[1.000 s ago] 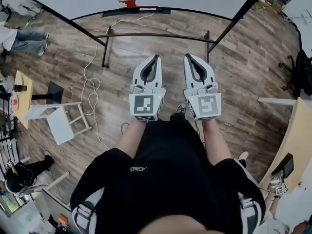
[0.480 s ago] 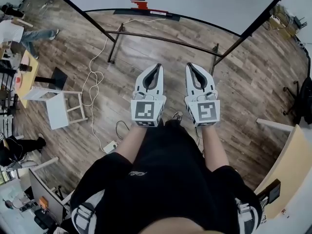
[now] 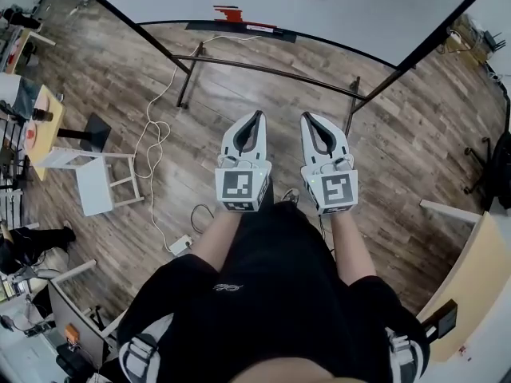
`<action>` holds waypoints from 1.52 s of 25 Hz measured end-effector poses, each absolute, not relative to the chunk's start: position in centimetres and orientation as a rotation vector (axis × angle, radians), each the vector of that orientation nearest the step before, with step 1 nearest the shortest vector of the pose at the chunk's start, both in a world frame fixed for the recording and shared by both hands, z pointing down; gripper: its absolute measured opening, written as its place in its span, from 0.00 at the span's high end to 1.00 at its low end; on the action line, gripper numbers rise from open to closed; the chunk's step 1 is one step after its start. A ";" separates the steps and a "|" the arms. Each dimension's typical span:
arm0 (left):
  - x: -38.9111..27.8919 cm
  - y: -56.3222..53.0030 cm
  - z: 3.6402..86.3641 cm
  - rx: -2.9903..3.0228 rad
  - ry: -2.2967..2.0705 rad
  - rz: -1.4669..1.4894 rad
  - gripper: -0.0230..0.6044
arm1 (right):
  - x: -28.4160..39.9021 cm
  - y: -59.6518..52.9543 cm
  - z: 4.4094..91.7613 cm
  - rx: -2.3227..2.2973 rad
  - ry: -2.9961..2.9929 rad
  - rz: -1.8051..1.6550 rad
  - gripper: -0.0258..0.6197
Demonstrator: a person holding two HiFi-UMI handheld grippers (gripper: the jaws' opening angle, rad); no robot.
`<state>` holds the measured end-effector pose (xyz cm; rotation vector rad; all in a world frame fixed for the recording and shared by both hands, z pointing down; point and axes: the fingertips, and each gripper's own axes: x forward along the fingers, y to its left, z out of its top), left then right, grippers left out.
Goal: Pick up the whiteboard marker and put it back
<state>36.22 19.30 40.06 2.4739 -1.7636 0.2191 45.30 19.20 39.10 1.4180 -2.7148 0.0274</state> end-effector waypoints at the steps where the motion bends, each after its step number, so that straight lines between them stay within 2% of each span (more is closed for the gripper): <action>1: 36.0 18.9 40.1 2.471 -1.766 0.215 0.95 | 45.2 18.8 39.1 1.414 -2.715 0.024 0.96; 7: 32.4 15.9 40.3 2.423 -1.805 0.173 0.95 | 41.6 15.5 39.5 1.343 -2.728 0.023 0.96; 26: 15.0 3.7 41.8 2.295 -1.868 0.132 0.95 | 23.1 2.7 40.8 1.080 -2.739 -0.006 0.96; 32: 12.9 0.8 43.2 2.283 -1.814 0.133 0.95 | 21.8 -0.7 41.9 1.092 -2.648 0.012 0.96; 38: 14.1 -2.3 45.4 2.250 -1.772 0.162 0.95 | 22.8 -4.6 43.8 1.060 -2.589 0.033 0.96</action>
